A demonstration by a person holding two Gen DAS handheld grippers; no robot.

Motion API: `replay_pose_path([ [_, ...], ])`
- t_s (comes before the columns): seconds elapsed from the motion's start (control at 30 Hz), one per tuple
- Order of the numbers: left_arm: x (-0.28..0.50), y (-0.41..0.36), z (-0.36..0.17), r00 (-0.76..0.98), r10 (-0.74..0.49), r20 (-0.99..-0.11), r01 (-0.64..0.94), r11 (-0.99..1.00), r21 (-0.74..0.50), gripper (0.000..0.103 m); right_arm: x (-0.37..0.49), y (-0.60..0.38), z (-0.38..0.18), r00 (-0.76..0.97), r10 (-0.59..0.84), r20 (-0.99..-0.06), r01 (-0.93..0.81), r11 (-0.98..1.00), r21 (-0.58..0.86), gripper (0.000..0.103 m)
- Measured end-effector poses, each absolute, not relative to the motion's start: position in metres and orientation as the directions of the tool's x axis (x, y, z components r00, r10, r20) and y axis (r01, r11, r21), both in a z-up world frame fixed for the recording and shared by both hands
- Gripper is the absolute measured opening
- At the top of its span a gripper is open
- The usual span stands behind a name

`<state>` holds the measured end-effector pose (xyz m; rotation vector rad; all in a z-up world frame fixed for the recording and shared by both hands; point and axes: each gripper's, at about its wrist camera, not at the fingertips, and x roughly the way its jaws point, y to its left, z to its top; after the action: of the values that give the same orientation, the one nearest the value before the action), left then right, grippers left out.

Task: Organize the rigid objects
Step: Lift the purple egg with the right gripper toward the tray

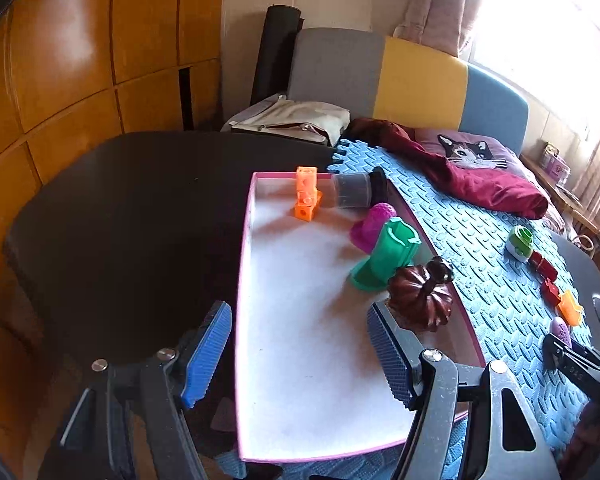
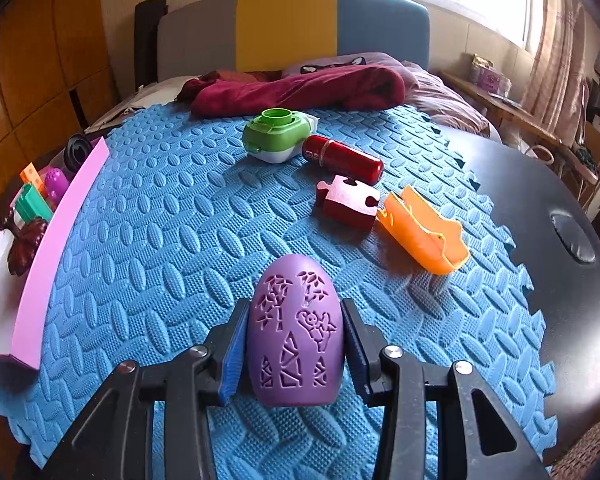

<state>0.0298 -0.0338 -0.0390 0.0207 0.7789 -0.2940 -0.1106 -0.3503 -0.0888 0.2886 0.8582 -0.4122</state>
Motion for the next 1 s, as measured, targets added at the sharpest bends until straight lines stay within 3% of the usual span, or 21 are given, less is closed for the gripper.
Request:
replay_pose_path([
  [0.23, 0.032, -0.022, -0.039, 0.683, -0.234, -0.691, 0.234, 0.967, -0.096, 0.071, -0.109, -0.356, -0.086, 0.616, -0.112, -0.779, 0.461, 0.853, 0.243, 0.044],
  [0.37, 0.031, -0.019, -0.037, 0.691, -0.227, -0.686, 0.226, 0.970, -0.093, 0.071, -0.108, -0.353, -0.086, 0.616, -0.119, -0.779, 0.460, 0.857, 0.233, 0.044],
  [0.53, 0.027, -0.019, -0.034, 0.699, -0.229, -0.678, 0.233, 0.969, -0.087, 0.071, -0.104, -0.340, -0.087, 0.592, -0.180, -0.786, 0.436, 0.892, 0.123, 0.044],
  [0.8, 0.024, -0.021, -0.031, 0.709, -0.221, -0.670, 0.238, 0.969, -0.069, 0.071, -0.106, -0.347, -0.073, 0.669, -0.025, -0.743, 0.410, 0.846, 0.341, 0.044],
  [1.0, 0.025, -0.017, -0.032, 0.707, -0.215, -0.674, 0.227, 0.971, -0.071, 0.071, -0.084, -0.306, -0.042, 0.719, 0.044, -0.694, 0.269, 0.903, 0.336, 0.044],
])
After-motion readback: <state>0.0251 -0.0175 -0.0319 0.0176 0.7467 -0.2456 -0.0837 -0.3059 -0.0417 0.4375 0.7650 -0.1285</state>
